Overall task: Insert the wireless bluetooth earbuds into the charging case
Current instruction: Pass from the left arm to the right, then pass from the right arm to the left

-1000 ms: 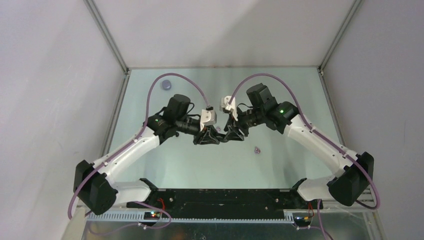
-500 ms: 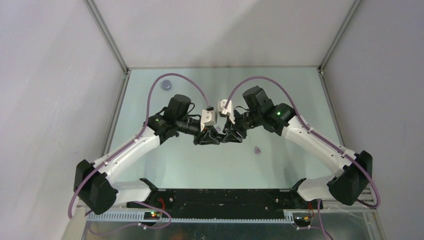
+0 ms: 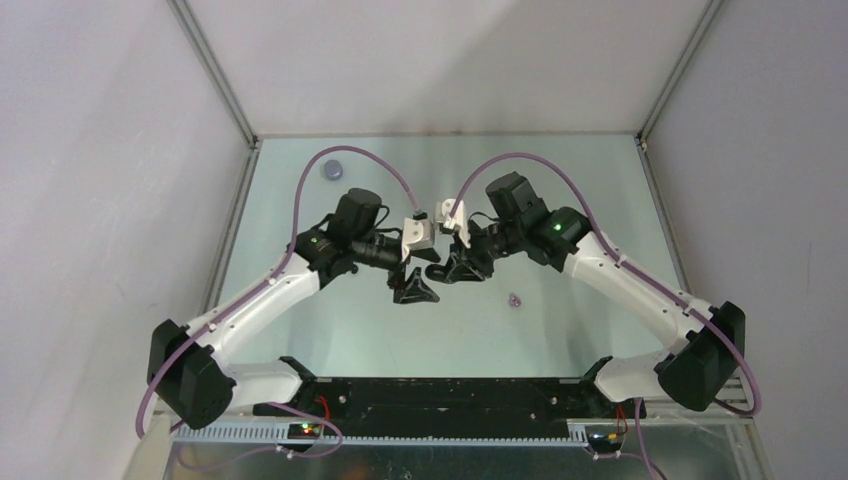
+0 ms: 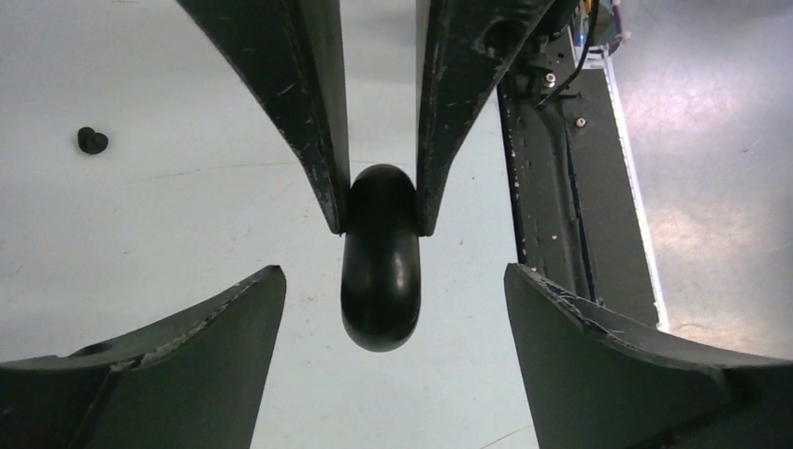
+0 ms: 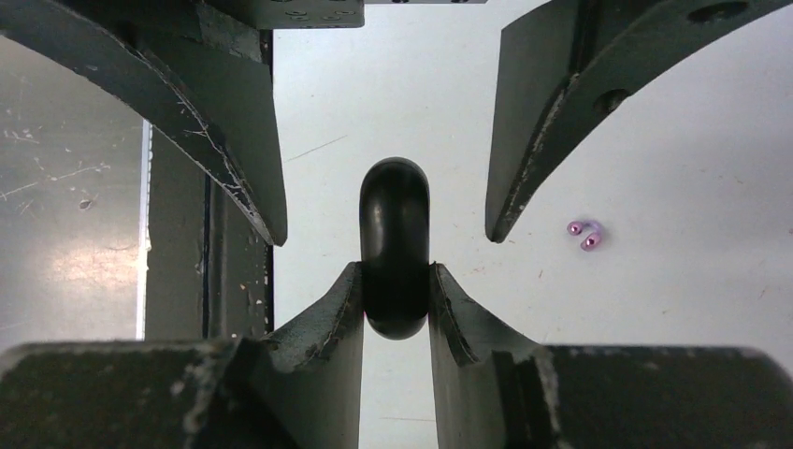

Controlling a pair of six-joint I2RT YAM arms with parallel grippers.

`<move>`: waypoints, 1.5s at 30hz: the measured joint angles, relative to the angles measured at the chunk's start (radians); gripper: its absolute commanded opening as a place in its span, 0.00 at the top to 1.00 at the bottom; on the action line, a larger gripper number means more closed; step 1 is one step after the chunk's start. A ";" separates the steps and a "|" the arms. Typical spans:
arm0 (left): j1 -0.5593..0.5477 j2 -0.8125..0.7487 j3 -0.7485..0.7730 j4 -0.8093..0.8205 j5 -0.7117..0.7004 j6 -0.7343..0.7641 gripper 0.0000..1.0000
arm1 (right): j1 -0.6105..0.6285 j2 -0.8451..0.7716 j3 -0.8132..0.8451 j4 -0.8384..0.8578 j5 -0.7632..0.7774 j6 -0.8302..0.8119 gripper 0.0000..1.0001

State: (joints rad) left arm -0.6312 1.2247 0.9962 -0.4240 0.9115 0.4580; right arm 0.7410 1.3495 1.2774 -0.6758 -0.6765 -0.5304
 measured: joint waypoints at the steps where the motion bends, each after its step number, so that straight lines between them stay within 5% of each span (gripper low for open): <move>1: 0.000 -0.001 0.000 0.002 -0.003 -0.007 0.01 | -0.001 -0.002 -0.001 0.000 0.000 0.003 0.87; 9: 0.033 -0.029 0.010 0.029 -0.006 -0.055 0.01 | -0.092 -0.090 -0.006 0.047 -0.055 0.078 0.91; 17: 0.124 -0.033 0.020 0.250 0.058 -0.364 0.01 | -0.261 -0.167 -0.001 0.272 -0.180 0.344 0.91; 25: 0.105 -0.010 0.031 0.376 0.107 -0.542 0.03 | -0.265 -0.120 -0.001 0.390 -0.255 0.525 0.90; 31: 0.103 -0.015 -0.061 0.643 0.200 -0.732 0.11 | -0.265 -0.115 -0.031 0.503 -0.317 0.658 0.90; 36: 0.103 -0.015 -0.081 0.755 0.246 -0.815 0.23 | -0.255 -0.115 -0.052 0.517 -0.325 0.674 0.90; 45: 0.103 -0.015 -0.081 0.773 0.254 -0.824 0.32 | -0.200 -0.115 -0.053 0.459 -0.292 0.586 0.90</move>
State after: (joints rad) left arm -0.5282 1.2098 0.9154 0.3492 1.1656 -0.3660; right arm 0.5407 1.2343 1.2240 -0.2173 -0.9688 0.0559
